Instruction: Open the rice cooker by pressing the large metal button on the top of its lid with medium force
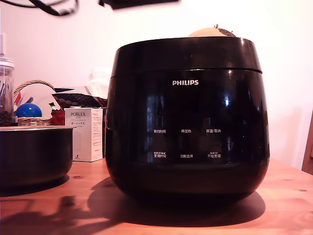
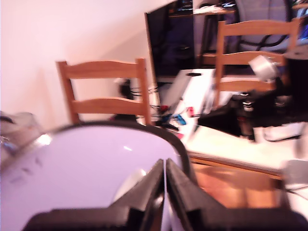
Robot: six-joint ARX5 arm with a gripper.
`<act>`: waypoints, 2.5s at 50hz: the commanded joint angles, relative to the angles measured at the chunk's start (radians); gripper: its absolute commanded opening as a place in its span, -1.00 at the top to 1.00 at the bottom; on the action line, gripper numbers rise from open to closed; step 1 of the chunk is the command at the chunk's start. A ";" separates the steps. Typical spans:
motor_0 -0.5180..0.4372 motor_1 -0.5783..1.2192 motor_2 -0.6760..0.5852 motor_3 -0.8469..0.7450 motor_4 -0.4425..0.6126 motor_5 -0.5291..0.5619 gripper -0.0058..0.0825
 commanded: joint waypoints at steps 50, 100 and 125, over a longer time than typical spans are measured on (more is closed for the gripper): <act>-0.003 0.195 -0.003 -0.167 -0.085 0.040 0.92; -0.002 0.142 -0.003 0.148 -0.136 -0.055 0.92; 0.065 -0.097 -0.003 0.123 -0.370 -0.127 0.92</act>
